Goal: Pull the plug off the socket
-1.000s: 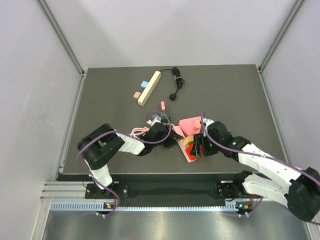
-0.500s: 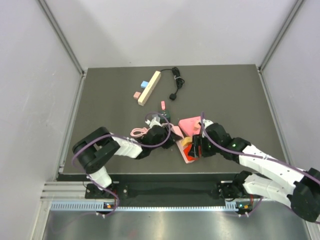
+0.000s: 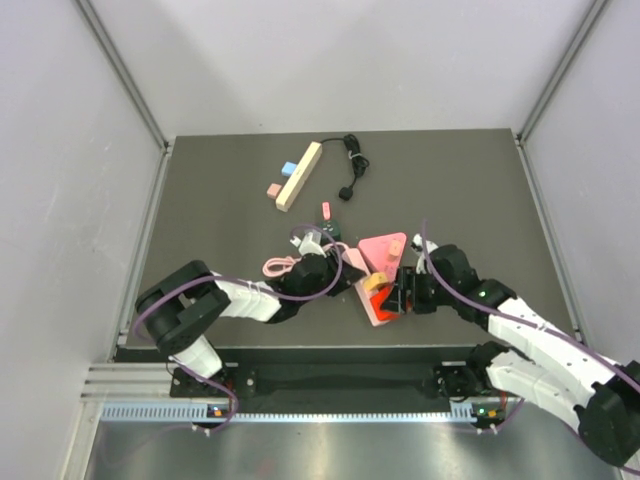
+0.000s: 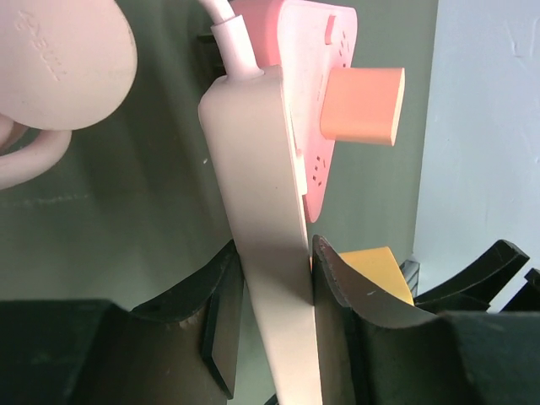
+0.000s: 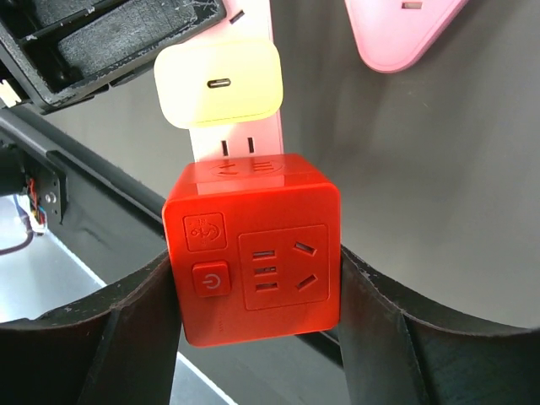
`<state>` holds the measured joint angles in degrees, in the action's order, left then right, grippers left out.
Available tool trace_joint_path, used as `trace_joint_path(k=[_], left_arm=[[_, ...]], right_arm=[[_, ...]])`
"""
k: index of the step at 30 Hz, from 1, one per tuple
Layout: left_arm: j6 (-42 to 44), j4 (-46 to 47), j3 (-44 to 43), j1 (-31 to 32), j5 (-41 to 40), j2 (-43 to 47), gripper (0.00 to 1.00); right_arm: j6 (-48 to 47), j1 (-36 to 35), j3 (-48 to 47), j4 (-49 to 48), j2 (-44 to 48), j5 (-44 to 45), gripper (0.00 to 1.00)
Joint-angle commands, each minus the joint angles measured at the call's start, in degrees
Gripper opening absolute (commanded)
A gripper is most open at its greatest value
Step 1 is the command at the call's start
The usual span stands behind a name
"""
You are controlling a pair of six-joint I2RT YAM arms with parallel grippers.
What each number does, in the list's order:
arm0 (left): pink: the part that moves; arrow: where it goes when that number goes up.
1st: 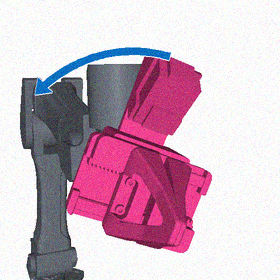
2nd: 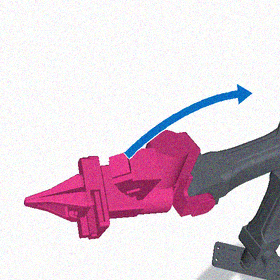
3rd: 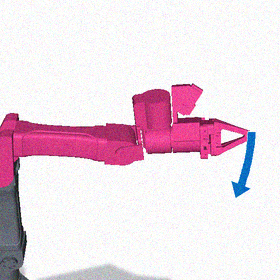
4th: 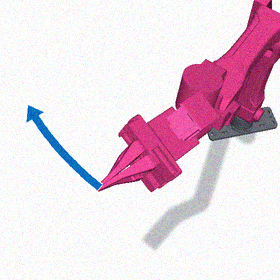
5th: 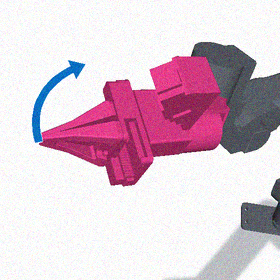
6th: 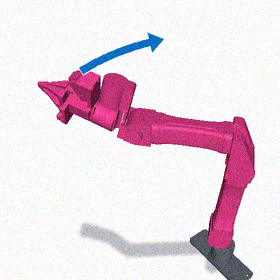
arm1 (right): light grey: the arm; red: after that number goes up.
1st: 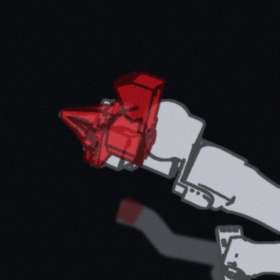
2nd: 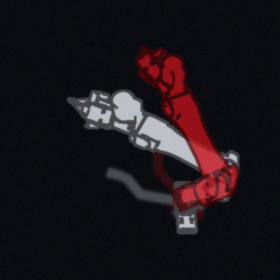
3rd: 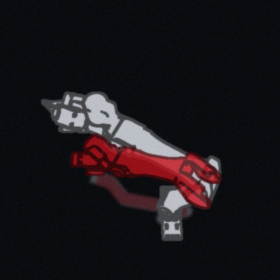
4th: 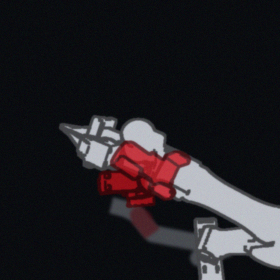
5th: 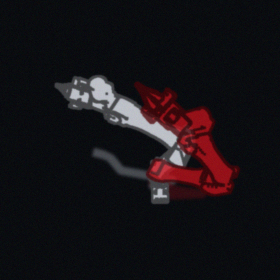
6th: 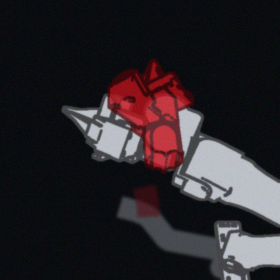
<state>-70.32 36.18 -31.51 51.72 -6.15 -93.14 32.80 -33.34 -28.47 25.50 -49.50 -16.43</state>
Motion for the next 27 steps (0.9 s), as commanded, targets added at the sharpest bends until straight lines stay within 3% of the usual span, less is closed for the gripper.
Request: trace_joint_path(k=[1,4,11,17,20,24,27], left_arm=[[11.08,-11.74,1.28,0.21,-3.95,0.51,0.00],[12.32,-14.63,-0.83,1.62,-6.06,0.25,0.00],[12.58,-19.22,-5.23,3.56,-8.09,-1.25,0.00],[11.00,-20.27,-4.79,3.65,-8.79,-2.22,0.00],[10.04,-20.28,-3.83,3.65,-8.96,-2.31,0.00],[9.86,-18.96,-2.16,3.47,-9.32,-1.87,0.00],[10.12,-18.96,-1.89,3.56,-9.23,-1.52,0.00]], right_arm=[[0.52,3.46,-1.94,-1.77,1.42,5.96,0.00],[-0.98,2.06,-3.69,0.77,0.81,10.33,0.00],[-0.81,-12.34,-9.23,4.30,-5.87,25.38,0.00],[0.60,-12.10,-8.89,3.94,-3.16,26.62,0.00],[0.25,-5.88,-6.87,2.20,-0.17,19.44,0.00],[-1.15,6.25,-3.09,-0.62,3.44,1.10,0.00],[-3.44,11.10,-2.64,-0.19,3.27,-4.21,0.00]])
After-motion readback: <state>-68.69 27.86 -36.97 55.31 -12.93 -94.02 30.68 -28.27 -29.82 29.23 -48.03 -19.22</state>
